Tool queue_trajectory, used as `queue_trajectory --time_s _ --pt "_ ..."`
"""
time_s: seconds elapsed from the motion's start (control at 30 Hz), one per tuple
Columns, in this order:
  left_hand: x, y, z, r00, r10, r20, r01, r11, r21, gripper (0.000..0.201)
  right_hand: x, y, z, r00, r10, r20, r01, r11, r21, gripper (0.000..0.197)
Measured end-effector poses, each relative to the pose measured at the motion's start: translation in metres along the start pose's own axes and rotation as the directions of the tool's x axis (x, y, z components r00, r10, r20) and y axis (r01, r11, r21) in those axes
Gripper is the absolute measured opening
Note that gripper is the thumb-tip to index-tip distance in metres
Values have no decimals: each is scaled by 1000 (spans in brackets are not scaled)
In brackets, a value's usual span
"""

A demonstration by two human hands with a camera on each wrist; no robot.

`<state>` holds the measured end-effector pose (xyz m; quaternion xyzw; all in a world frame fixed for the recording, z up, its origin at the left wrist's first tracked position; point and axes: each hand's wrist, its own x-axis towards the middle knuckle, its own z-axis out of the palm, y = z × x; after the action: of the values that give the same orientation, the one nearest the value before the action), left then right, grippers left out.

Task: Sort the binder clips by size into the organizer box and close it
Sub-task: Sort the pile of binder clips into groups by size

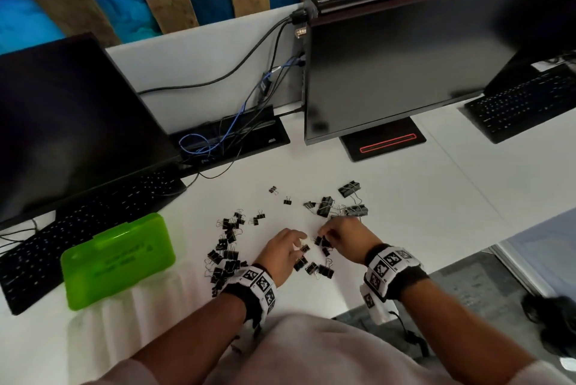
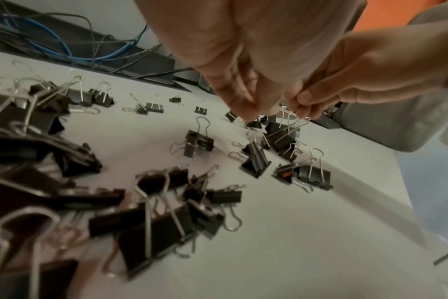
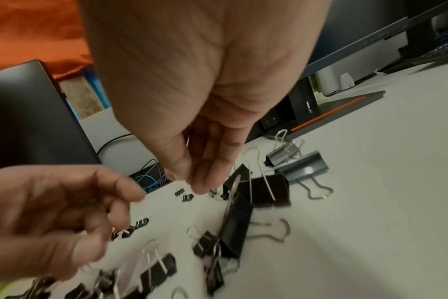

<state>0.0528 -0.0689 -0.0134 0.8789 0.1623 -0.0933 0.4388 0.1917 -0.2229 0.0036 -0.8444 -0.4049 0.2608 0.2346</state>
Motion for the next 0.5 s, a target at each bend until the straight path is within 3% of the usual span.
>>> queue_trajectory --time_s 0.13,0.23,0.37,0.5 --pt "-2 -2 6 996 16 84 -24 995 93 40 28 2 -11 1000 6 -30 -8 999 -52 27" --pt "-2 0 10 992 10 122 -16 999 50 43 48 0 -20 1000 -13 -12 11 983 -183 37" --pt "3 -1 8 999 30 -12 -29 998 64 41 70 -1 -23 1000 -27 9 28 920 -391 52" --pt "11 -3 9 994 106 -22 -100 978 182 37 88 1 -13 993 -59 105 108 826 -554 42"
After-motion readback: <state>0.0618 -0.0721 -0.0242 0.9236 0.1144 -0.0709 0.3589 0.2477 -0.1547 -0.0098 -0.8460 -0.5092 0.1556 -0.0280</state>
